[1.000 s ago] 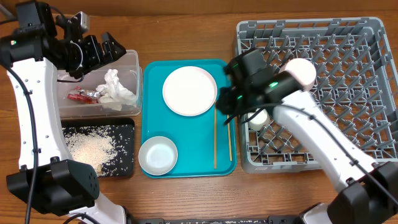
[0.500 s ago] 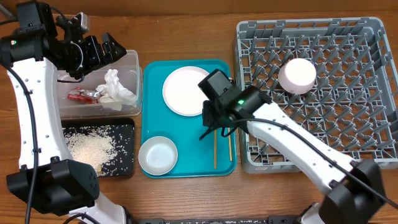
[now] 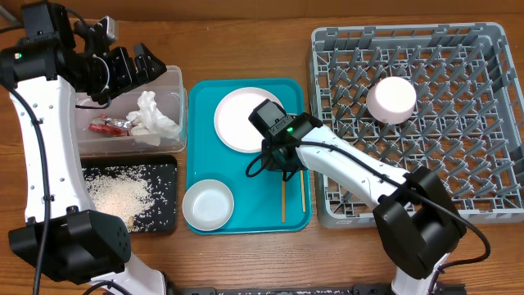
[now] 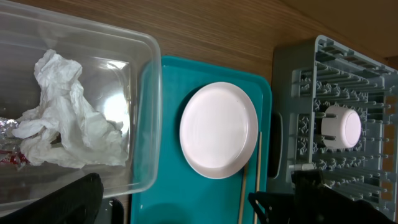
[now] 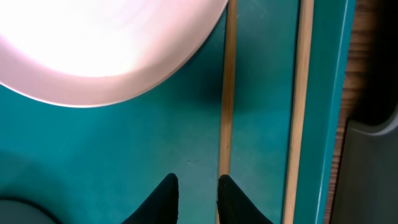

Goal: Sort waste into correct bins and load items into the dishwasher
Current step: 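Grasp a wooden chopstick on the teal tray with the right gripper, then carry the chopstick into the rack and stand it upright, then release the chopstick and move right gripper to the second chopstick, then grasp the second wooden chopstick on the tray with the right gripper, then carry the second chopstick into the rack beside the first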

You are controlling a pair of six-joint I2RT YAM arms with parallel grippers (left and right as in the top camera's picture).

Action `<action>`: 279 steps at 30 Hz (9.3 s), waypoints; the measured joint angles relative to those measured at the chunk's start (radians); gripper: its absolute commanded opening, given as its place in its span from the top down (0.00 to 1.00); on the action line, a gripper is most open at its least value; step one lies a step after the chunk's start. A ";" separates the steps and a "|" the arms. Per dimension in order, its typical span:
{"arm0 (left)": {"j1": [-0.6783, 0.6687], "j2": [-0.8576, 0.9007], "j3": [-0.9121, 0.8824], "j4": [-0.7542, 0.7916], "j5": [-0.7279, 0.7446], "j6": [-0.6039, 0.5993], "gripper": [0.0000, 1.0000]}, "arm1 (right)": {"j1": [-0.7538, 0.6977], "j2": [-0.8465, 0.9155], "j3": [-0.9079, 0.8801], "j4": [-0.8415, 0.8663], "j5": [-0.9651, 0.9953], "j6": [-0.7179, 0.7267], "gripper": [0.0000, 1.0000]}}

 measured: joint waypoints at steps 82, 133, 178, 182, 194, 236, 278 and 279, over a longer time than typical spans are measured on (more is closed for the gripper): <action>0.000 0.000 0.000 -0.003 0.000 0.000 0.00 | -0.202 -0.069 0.354 -0.457 0.537 -0.193 0.96; 0.000 0.000 0.000 -0.003 0.000 0.000 0.00 | -0.483 -0.068 0.226 -0.182 -0.146 -0.472 0.74; 0.000 0.000 0.000 -0.003 0.000 0.000 0.00 | 0.000 -0.063 -0.066 0.134 0.243 -0.090 0.44; 0.000 0.000 0.000 -0.003 0.000 0.000 0.00 | 0.000 -0.048 -0.066 0.147 0.248 -0.090 0.44; 0.000 0.000 0.000 -0.003 0.000 0.000 0.00 | 0.000 0.082 -0.077 0.169 0.252 -0.090 0.44; 0.000 0.000 0.000 -0.003 0.000 0.000 0.00 | 0.000 0.082 -0.067 0.085 0.082 -0.150 0.72; 0.000 0.000 0.000 -0.003 0.000 0.000 0.00 | -0.009 0.097 0.247 -0.234 0.173 -0.205 0.96; 0.000 0.000 0.000 -0.003 0.000 0.000 0.00 | -0.013 0.094 0.255 -0.240 0.175 -0.208 0.96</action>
